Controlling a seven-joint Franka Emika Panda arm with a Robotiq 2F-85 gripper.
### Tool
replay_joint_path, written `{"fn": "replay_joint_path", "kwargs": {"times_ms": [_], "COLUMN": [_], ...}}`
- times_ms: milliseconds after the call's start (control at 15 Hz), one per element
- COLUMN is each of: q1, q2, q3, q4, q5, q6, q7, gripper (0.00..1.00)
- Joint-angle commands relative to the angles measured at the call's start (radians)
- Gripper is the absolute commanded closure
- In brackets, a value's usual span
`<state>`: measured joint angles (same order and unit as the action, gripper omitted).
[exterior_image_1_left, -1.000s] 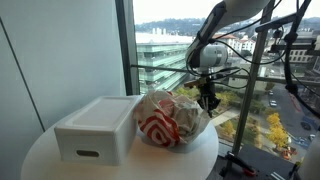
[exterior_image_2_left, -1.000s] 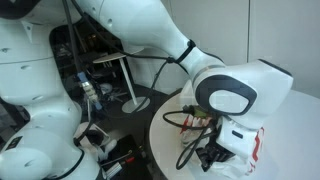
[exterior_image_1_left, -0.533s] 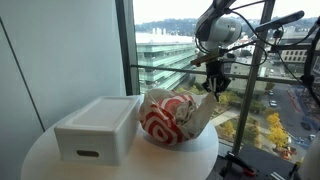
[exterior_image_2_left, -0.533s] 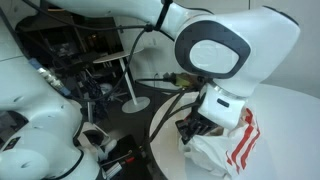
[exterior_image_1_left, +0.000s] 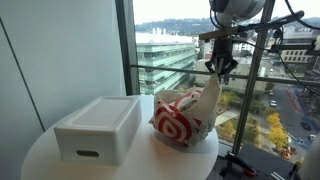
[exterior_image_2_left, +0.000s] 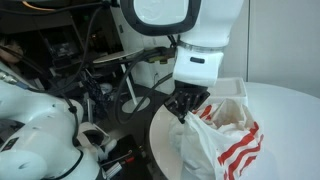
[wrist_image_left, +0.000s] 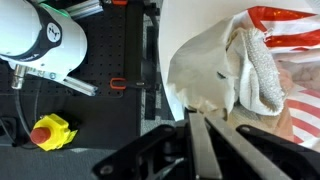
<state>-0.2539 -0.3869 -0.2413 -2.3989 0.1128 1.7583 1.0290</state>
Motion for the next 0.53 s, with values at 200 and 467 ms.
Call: {"fn": "replay_joint_path", "kwargs": {"times_ms": [200,467], "q1": [0.016,0.031], "q2": [0.021,0.090], "q3": [0.093,0.105], "q4": [-0.040,-0.047], "q5": [0.000,0.022], "q6": [0.132,0.165], "q7": [-0.157,-0.220], "gripper": [1.00,0.74]}}
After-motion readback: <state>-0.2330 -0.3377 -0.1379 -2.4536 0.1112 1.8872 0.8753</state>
